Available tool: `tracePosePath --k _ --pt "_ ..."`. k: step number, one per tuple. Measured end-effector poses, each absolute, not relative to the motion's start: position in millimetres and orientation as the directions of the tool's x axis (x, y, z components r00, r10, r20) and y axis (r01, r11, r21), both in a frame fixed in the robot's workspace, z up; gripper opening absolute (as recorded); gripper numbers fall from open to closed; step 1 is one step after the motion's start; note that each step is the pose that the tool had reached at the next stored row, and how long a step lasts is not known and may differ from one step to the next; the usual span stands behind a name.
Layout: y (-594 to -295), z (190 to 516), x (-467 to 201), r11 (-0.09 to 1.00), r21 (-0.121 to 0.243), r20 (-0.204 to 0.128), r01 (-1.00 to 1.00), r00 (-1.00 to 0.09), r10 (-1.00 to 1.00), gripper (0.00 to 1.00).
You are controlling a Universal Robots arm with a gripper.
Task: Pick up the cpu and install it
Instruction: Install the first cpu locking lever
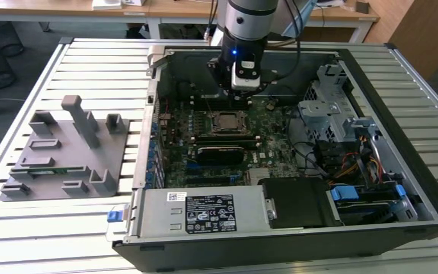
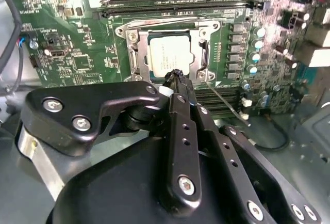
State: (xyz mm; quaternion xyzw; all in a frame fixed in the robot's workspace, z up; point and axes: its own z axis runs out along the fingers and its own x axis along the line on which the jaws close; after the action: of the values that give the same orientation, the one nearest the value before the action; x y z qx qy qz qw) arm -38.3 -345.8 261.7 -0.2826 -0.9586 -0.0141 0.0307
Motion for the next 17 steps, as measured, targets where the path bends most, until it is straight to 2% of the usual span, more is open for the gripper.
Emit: tracePosePath --k 17 --pt "-346.3 260.8 -38.4 0.941 0.01 0.066 0.339 -0.939 0.338 0.11"
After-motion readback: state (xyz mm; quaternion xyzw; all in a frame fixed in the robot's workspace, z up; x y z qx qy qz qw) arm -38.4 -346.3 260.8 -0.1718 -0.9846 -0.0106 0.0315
